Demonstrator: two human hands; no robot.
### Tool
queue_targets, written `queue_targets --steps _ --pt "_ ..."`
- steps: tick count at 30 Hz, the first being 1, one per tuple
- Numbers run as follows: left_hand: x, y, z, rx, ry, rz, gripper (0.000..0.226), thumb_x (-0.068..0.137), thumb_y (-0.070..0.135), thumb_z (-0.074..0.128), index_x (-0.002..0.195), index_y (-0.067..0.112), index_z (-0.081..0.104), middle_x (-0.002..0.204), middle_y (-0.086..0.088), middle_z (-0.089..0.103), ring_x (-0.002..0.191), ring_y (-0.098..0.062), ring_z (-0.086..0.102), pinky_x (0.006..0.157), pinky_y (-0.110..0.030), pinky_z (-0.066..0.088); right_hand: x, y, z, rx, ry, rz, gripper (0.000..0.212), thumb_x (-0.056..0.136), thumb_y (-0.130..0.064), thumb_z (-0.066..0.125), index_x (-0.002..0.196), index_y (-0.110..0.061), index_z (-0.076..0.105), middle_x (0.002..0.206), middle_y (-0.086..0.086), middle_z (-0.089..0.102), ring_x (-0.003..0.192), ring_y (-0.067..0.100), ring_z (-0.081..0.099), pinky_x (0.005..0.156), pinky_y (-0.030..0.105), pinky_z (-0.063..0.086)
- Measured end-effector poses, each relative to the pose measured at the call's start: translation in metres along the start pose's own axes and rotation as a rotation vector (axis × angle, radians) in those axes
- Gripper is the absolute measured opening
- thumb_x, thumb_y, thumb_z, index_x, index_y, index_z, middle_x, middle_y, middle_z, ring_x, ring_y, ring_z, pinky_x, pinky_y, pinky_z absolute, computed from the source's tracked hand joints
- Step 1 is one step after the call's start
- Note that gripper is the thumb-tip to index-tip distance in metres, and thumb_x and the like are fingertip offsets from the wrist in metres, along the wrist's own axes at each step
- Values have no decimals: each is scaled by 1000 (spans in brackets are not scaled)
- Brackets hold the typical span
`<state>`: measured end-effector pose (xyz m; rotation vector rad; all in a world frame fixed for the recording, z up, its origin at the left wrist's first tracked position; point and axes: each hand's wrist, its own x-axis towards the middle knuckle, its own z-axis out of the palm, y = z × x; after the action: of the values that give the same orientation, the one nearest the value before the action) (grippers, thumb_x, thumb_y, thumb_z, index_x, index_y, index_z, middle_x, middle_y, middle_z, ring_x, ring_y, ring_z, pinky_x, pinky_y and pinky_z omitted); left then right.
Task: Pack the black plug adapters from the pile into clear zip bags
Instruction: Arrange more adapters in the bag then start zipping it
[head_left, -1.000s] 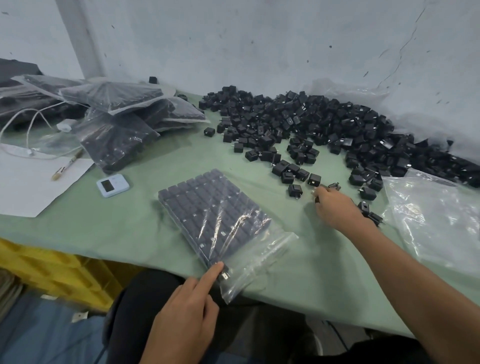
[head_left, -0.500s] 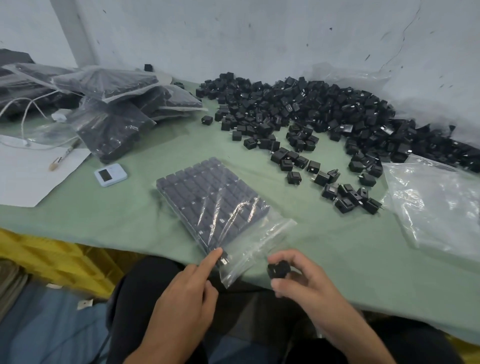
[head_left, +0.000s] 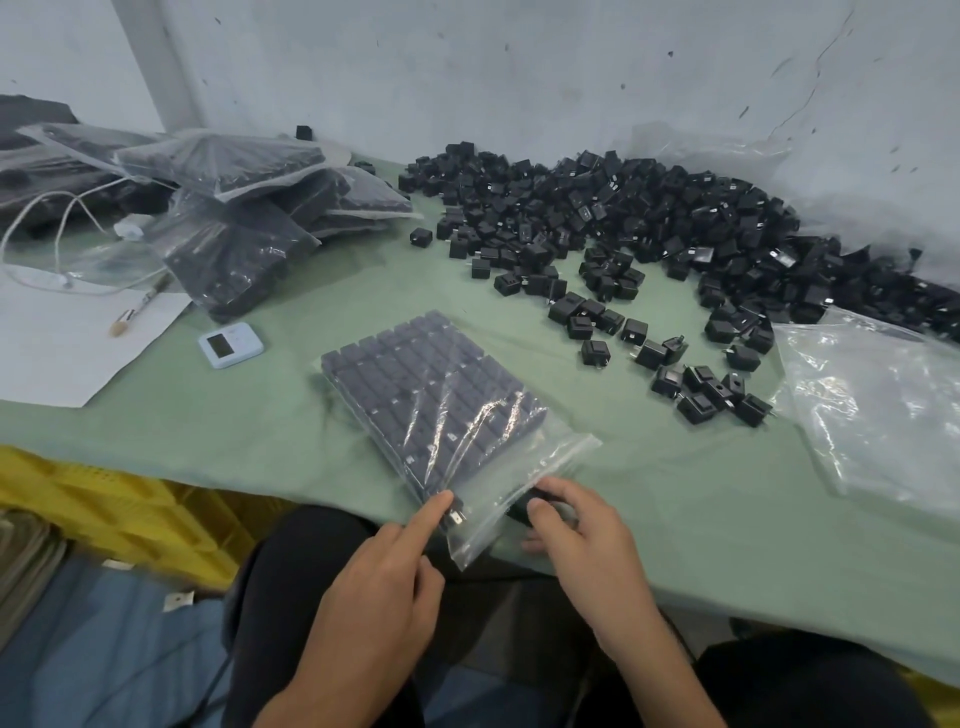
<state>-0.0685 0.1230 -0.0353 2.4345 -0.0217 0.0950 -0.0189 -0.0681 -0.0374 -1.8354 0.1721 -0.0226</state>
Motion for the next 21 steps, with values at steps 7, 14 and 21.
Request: queue_targets --steps 7,14,21 --pt "1 -3 3 -1 2 2 68 98 26 49 149 58 20 93 16 48 88 -5 51 77 -30 49 6 1 5 -475 -96 -313 20 92 -28 65 110 -35 63 105 -23 57 92 -4 58 78 11 45" --pt "0 -5 5 2 8 29 71 98 26 48 147 63 11 93 16 46 88 -7 50 76 -27 47 1 -3 33 -359 -23 -307 17 97 -35 57 81 -31 60 84 -12 62 79 2 58 68 23 42" --pt "-2 -6 6 38 1 51 72 98 30 47 147 61 4 92 14 44 86 -8 49 73 -26 45 10 -1 28 -476 -206 -260 26 97 -40 52 120 -36 64 106 -19 50 98 1 55 84 18 41"
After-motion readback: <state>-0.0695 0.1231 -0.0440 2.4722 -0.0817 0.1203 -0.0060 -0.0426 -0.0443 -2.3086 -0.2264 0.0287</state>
